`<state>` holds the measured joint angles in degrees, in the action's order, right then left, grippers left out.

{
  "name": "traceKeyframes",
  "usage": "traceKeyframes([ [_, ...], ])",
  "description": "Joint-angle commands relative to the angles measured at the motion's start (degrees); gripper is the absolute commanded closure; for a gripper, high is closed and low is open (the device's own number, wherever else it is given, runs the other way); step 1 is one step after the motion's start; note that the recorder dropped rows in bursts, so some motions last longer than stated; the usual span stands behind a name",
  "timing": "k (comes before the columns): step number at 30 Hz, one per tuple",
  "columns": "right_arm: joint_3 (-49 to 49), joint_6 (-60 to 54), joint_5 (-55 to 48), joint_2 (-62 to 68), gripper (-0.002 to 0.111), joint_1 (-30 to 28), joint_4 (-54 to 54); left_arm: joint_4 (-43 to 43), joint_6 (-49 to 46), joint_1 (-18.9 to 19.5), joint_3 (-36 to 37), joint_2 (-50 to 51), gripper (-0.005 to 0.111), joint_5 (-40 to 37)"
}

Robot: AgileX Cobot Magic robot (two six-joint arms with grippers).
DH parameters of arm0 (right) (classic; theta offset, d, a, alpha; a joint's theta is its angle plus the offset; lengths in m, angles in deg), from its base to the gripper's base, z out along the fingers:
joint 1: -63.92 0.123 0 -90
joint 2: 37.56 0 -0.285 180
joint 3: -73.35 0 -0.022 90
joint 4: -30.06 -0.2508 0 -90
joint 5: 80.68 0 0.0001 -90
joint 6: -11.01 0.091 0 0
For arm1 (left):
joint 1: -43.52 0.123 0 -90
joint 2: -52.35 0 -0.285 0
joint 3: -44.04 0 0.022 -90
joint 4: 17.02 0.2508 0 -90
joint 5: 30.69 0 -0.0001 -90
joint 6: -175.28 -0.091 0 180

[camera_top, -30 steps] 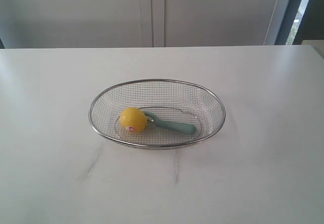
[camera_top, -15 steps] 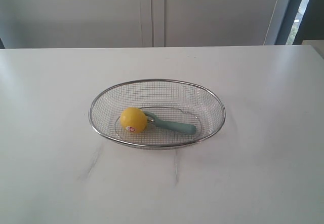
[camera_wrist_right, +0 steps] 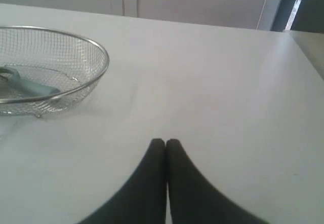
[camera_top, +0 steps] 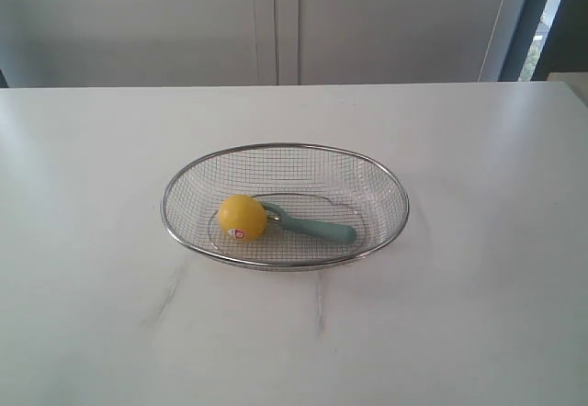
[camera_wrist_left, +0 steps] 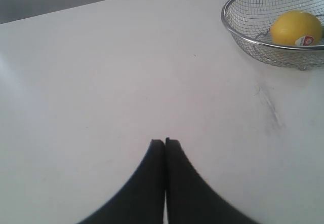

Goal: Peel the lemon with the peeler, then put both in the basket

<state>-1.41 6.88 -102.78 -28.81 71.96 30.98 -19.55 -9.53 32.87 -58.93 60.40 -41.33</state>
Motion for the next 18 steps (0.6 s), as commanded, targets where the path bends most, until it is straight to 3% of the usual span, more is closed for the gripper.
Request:
traceKeyframes([
  [1,-2.46,-0.02,4.55,-0.43,0.108,-0.49,0.14,-0.17,0.34,0.17,0.19,-0.26,0.107,-0.08],
  [6,-2.46,-0.02,5.01,-0.96,0.108,-1.51,-2.79,-0.17,0.34,0.17,0.19,-0.26,0.107,-0.08],
  [12,-2.46,-0.02,5.37,-0.96,0.108,-16.12,-3.34,-0.17,0.34,0.17,0.19,-0.26,0.107,-0.08],
  [18,-2.46,-0.02,4.98,-0.96,0.108,-17.75,-3.34,-0.17,0.34,0.17,0.19,-0.26,0.107,-0.08],
])
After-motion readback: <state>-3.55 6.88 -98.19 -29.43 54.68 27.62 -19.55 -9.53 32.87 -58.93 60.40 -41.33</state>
